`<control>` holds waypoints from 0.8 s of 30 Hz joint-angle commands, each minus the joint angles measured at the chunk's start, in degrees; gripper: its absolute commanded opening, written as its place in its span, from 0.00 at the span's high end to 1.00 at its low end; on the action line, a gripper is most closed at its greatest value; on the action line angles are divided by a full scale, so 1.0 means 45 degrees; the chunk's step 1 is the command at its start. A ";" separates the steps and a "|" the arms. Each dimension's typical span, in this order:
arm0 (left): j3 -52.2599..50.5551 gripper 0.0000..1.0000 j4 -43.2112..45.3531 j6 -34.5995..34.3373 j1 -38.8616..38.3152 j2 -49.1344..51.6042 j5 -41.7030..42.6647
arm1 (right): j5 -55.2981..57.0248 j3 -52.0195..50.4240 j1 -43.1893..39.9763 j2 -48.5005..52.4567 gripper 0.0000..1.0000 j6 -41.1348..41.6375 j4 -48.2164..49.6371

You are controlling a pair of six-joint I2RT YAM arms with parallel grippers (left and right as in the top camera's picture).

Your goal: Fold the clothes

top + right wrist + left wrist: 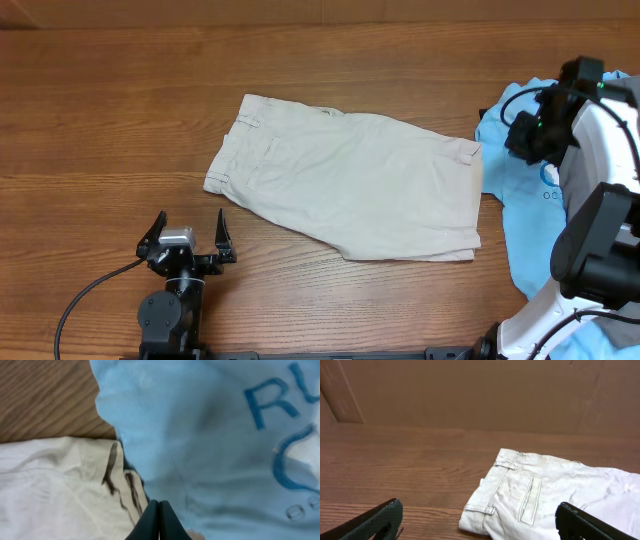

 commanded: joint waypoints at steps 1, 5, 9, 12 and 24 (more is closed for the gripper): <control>-0.0049 0.00 0.0044 0.0238 -0.0068 -0.0131 0.0102 | -0.0529 -0.1025 0.0058 0.0029 0.96 -0.0384 0.0991; -0.0049 0.00 0.0044 0.0238 -0.0068 -0.0131 0.0102 | -0.0593 -0.2059 0.0102 0.0049 0.96 -0.0374 0.2215; -0.0049 0.00 0.0044 0.0238 -0.0068 -0.0131 0.0102 | -0.0690 -0.2905 0.0102 0.0049 0.96 -0.0369 0.3211; -0.0049 0.00 0.0044 0.0243 -0.0068 -0.0131 0.0102 | -0.1044 -0.3468 0.0102 0.0049 0.96 -0.0374 0.3963; -0.0049 0.00 0.0044 0.0243 -0.0068 -0.0131 0.0102 | 0.1064 -0.3730 0.0073 0.0185 0.96 -0.0214 0.4561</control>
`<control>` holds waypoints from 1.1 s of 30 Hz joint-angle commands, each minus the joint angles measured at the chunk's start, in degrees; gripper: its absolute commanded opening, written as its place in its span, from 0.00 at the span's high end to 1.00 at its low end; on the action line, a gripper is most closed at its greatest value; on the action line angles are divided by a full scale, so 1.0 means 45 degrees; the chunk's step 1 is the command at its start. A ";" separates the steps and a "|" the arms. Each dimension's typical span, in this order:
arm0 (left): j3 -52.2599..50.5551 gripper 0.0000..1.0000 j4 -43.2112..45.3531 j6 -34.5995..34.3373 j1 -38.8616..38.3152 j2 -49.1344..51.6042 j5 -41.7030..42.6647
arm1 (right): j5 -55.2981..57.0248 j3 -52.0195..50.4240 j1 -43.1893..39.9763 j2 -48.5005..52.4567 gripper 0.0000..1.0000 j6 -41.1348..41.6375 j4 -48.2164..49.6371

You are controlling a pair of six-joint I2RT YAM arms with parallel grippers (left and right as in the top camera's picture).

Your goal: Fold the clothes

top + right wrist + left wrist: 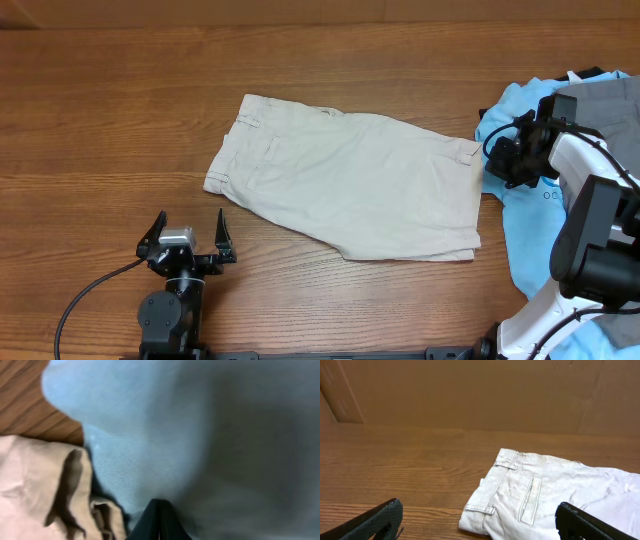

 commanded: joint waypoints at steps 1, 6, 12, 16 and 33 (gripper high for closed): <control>-0.0049 0.00 0.0044 0.0243 -0.0073 -0.0131 0.0102 | 0.2079 -0.0102 0.0044 0.0243 0.96 0.0228 0.0257; -0.0049 0.00 0.0044 0.0238 -0.0073 -0.0131 0.0102 | 0.4527 -0.0102 -0.0194 0.0709 0.96 0.1200 0.0690; -0.0049 0.00 0.0044 0.0238 -0.0073 -0.0131 0.0102 | 0.5571 0.0151 -0.1156 0.0743 0.96 0.1734 0.0957; -0.0049 0.00 0.0044 0.0243 -0.0073 -0.0131 0.0102 | 0.4765 0.1185 -0.1452 0.0738 0.90 0.1666 0.0296; -0.0049 0.00 0.0044 0.0243 -0.0073 -0.0131 0.0102 | -0.0165 1.3478 -0.0243 0.0277 0.03 0.1307 -0.9578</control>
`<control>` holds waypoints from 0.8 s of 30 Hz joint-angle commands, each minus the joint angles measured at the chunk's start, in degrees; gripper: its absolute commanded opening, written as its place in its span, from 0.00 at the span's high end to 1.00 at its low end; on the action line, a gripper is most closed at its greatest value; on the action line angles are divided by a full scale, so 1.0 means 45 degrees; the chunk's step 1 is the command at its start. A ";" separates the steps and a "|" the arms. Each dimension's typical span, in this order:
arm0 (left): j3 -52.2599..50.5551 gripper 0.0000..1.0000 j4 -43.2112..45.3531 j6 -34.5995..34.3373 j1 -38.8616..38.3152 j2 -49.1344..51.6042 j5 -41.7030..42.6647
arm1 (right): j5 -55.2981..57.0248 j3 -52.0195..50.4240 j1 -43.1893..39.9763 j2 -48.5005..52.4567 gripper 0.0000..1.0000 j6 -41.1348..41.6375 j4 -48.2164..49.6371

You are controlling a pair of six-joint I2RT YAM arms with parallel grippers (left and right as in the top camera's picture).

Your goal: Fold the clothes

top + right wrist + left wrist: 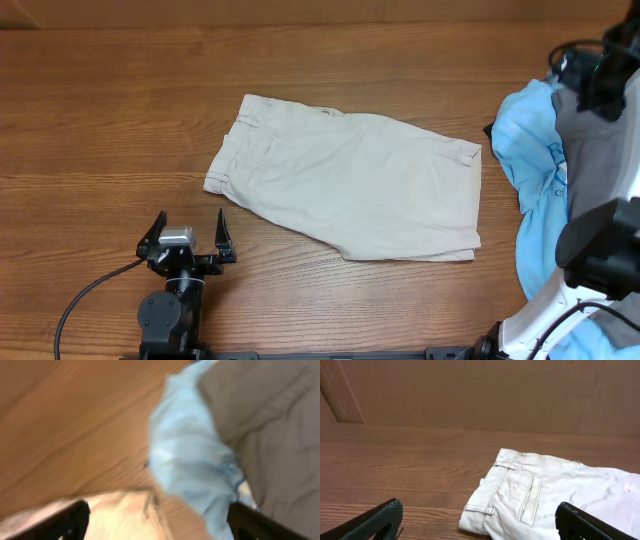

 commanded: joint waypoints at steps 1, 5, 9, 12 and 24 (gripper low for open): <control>-0.0049 0.00 0.0044 0.0238 -0.0073 -0.0131 0.0102 | -0.1486 0.1928 0.0476 -0.0583 0.01 0.0034 -0.1642; -0.0049 0.00 0.0044 0.0238 -0.0073 -0.0131 0.0102 | -0.2025 0.2424 0.1010 -0.0937 0.00 0.0058 -0.3264; -0.0049 0.00 0.0044 0.0243 -0.0073 -0.0131 0.0102 | -0.2089 0.2157 0.1530 -0.0952 0.00 0.0058 -0.3949; -0.0049 0.00 0.0044 0.0238 -0.0073 -0.0131 0.0102 | -0.2137 0.1593 0.1904 -0.0952 0.00 0.0063 -0.3949; -0.0049 0.00 0.0107 0.0175 -0.0073 -0.0131 0.0597 | -0.2273 -0.3517 0.3390 -0.3113 0.00 0.0005 -0.3954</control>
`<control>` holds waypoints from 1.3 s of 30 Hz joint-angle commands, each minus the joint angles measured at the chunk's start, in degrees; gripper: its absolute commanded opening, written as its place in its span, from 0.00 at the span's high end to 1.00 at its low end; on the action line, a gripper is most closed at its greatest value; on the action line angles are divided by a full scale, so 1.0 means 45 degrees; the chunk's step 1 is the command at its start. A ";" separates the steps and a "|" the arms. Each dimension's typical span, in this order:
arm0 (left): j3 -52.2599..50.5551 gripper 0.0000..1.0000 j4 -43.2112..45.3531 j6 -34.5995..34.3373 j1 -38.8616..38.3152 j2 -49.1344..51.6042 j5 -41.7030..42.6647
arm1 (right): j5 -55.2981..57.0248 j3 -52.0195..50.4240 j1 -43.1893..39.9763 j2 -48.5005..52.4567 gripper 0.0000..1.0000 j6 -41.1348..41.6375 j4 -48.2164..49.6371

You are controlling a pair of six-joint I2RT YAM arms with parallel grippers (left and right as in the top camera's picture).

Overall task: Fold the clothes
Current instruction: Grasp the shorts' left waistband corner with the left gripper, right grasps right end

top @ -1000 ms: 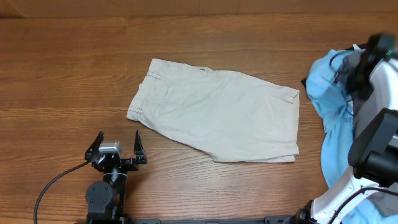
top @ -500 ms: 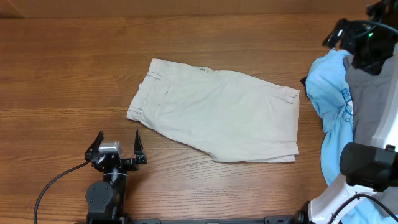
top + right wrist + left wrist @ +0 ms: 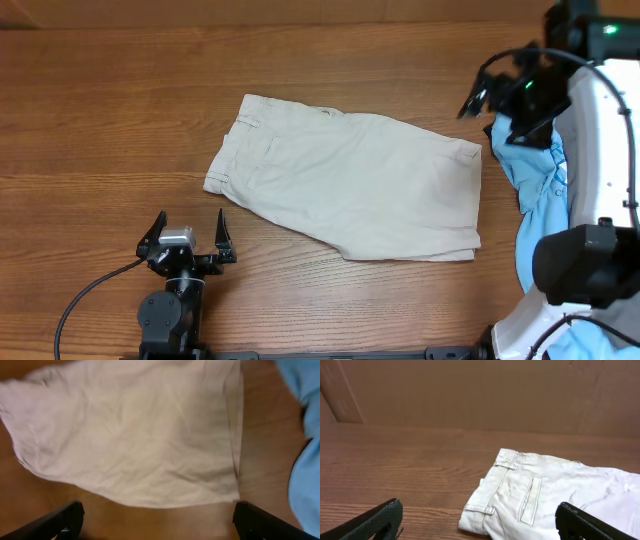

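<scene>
Beige shorts [image 3: 350, 185] lie flat across the middle of the table, waistband to the left. My right gripper [image 3: 488, 108] hovers open above their right end; in the right wrist view the shorts [image 3: 135, 435] fill the frame, and the gripper [image 3: 159, 522] holds nothing. A light blue shirt [image 3: 540, 170] lies bunched to the right of the shorts, apart from them. My left gripper [image 3: 187, 240] rests open near the front edge, short of the waistband corner [image 3: 480, 510], nothing between its fingers [image 3: 375, 520].
Wooden table [image 3: 120, 100] with a brown back wall [image 3: 470, 390]. My right arm's white links [image 3: 600, 130] cover the far right side. A black cable [image 3: 85, 295] trails from the left arm's base at the front.
My right gripper has moved from the table's far right edge to above the right end of the shorts, still open. The shorts, blue shirt and left arm have not moved.
My right gripper was shut over the blue shirt, whose edge reached the shorts' right end. Then it was shut lower at that edge. Then it stood open at the far right, the shirt bunched clear of the shorts. Now it hovers over the shorts.
</scene>
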 commanded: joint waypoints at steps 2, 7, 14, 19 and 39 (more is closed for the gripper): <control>-0.0044 0.00 0.0136 0.0141 -0.0068 -0.0136 0.1977 | 0.0015 -0.2361 0.0238 -0.2254 0.02 0.0000 -0.0029; 0.0763 0.00 -0.0680 -0.1710 -0.0068 -0.0131 0.3827 | 0.0160 -0.5231 0.0238 -0.3730 0.27 0.0019 0.0146; 0.4809 0.00 -0.3050 -0.1919 -0.0068 0.1355 0.3823 | 0.0170 -0.8451 0.0238 -0.5207 0.96 0.0457 0.1185; 0.9238 0.00 -0.6989 -0.1049 -0.0068 0.6533 0.4872 | 0.0170 -1.1128 0.0238 -0.5357 0.96 0.1515 0.3453; 1.6985 0.00 -1.1987 -0.0806 -0.0068 1.9220 0.5387 | 0.1331 -1.5708 0.0238 -0.5178 0.96 0.4396 0.9160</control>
